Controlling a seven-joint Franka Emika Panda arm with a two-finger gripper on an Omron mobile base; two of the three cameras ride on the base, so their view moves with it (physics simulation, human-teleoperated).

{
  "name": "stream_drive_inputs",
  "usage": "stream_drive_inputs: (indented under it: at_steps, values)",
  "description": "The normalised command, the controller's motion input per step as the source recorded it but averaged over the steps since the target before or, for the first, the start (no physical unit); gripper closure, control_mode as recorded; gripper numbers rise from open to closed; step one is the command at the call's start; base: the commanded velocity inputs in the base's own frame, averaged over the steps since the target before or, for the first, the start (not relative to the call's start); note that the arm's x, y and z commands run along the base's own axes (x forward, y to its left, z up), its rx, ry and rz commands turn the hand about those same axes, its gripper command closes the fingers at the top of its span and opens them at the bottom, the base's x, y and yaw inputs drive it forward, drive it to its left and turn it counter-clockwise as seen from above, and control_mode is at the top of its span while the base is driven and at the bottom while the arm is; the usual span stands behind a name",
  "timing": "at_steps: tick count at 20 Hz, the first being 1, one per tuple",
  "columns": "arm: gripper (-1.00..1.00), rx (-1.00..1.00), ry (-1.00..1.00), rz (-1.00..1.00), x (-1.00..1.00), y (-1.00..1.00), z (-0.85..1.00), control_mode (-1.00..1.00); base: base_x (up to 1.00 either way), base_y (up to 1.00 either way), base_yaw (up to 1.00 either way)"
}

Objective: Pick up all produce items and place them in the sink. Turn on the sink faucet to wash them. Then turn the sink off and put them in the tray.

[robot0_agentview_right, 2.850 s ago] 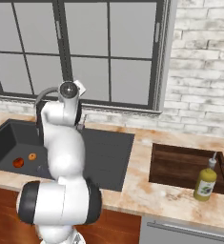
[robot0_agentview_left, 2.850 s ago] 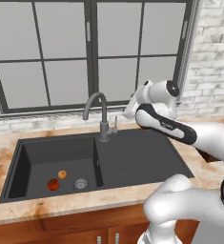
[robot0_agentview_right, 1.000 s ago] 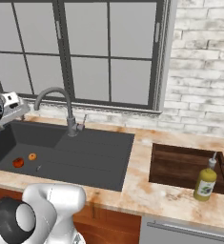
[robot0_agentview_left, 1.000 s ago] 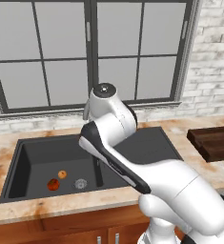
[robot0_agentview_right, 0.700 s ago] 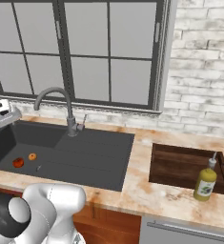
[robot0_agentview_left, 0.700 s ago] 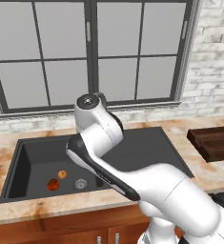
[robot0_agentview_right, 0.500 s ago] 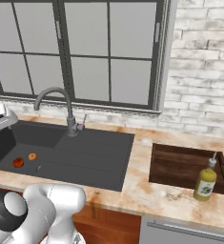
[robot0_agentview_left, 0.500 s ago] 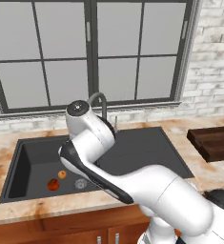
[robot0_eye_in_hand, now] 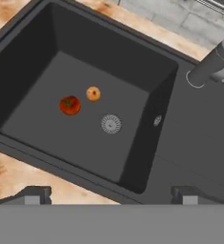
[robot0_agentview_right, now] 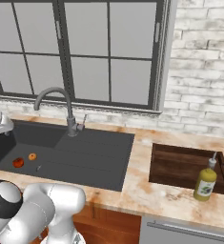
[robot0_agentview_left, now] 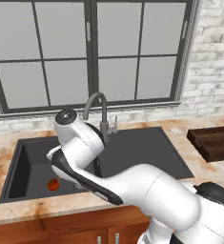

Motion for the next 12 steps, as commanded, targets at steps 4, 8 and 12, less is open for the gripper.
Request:
stream_drive_inputs:
  at_steps: [4, 8, 12]
  values:
    - [-1.0, 0.01, 0.09, -0.02, 0.14, -0.07, -0.21, -1.0, 0.0, 0.0, 0.0]
    - [-1.0, 0.0, 0.08, -0.07, 0.53, 0.0, -0.4, -1.0, 0.0, 0.0, 0.0]
    - [-1.0, 0.01, 0.04, -0.09, 0.6, 0.0, -0.49, -1.0, 0.0, 0.0, 0.0]
